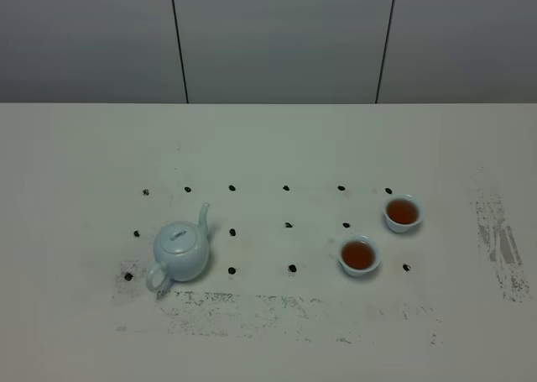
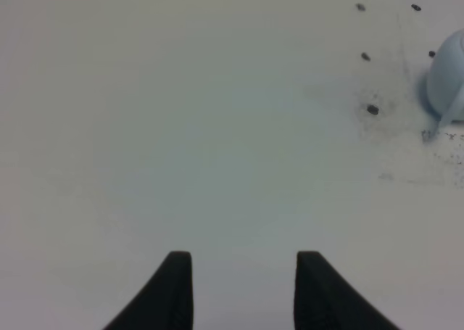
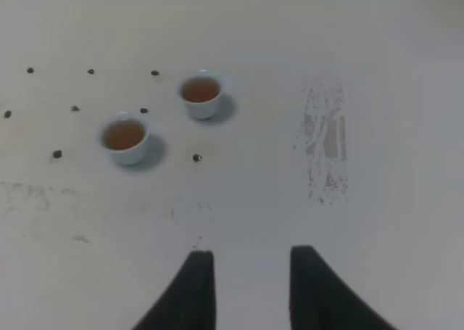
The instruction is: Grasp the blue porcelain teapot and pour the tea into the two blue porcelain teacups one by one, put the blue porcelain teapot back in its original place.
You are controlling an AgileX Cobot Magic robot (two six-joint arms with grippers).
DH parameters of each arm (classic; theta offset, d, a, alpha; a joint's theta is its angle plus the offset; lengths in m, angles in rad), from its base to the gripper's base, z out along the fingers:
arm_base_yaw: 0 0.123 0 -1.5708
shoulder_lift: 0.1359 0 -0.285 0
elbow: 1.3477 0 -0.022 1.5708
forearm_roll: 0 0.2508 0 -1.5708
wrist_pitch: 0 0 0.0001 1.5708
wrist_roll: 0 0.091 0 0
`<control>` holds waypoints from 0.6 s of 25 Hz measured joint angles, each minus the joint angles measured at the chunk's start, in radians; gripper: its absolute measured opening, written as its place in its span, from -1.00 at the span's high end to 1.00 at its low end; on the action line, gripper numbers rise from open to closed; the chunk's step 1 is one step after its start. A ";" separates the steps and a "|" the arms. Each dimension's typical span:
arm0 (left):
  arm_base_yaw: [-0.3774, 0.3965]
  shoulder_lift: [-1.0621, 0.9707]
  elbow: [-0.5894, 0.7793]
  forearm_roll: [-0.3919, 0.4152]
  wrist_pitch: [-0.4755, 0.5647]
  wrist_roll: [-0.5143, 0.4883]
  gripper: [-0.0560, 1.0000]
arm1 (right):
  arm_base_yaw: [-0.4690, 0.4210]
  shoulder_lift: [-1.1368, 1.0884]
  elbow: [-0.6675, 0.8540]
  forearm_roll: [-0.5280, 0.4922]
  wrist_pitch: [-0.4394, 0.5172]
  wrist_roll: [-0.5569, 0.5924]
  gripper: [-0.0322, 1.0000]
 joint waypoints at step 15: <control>0.016 -0.003 0.003 -0.018 0.000 0.074 0.20 | 0.000 0.000 0.000 0.000 0.000 0.000 0.47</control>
